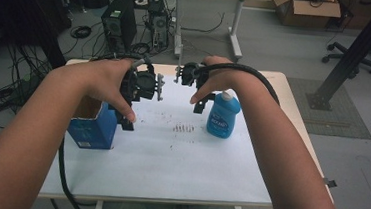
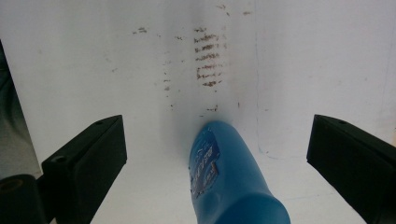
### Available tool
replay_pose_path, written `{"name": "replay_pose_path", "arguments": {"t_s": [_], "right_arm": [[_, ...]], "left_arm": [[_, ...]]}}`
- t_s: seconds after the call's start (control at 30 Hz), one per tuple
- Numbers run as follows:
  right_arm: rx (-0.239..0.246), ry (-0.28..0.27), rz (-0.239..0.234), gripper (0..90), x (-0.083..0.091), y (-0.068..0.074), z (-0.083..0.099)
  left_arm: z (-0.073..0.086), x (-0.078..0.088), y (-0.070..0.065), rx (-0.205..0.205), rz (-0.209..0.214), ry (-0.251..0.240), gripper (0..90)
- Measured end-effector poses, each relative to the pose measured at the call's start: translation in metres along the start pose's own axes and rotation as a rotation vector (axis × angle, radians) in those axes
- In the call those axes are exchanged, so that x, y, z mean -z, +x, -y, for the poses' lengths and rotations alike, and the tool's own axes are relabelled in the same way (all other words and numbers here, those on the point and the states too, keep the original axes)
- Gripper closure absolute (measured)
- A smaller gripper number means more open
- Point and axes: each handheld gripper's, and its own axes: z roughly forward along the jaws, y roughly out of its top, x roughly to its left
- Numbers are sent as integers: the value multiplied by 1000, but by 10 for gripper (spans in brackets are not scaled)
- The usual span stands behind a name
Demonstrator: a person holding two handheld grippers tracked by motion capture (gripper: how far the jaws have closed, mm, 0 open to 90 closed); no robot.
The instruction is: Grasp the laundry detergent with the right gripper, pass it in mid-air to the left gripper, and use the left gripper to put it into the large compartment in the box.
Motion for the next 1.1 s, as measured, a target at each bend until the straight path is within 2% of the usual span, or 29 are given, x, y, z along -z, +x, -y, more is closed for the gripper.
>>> {"name": "replay_pose_path", "arguments": {"t_s": [0.3, 0.63, 0.77, 0.9, 1.1], "right_arm": [[7, -19, -6, 51, -1, 2, 5], [15, -65, -9, 51, -4, 13, 17], [38, -91, -14, 53, -5, 20, 23], [78, -111, 21, 51, -5, 27, 28], [126, -148, 36, 51, -5, 46, 35]], "left_arm": [[-2, -2, 0, 8, -5, -4, 75], [-13, -5, 2, -14, 5, 3, 74], [-13, -6, 5, -11, 4, 6, 74], [-11, -7, 7, -8, 6, 1, 74], [-12, -8, 9, -5, 6, 5, 74]]}}
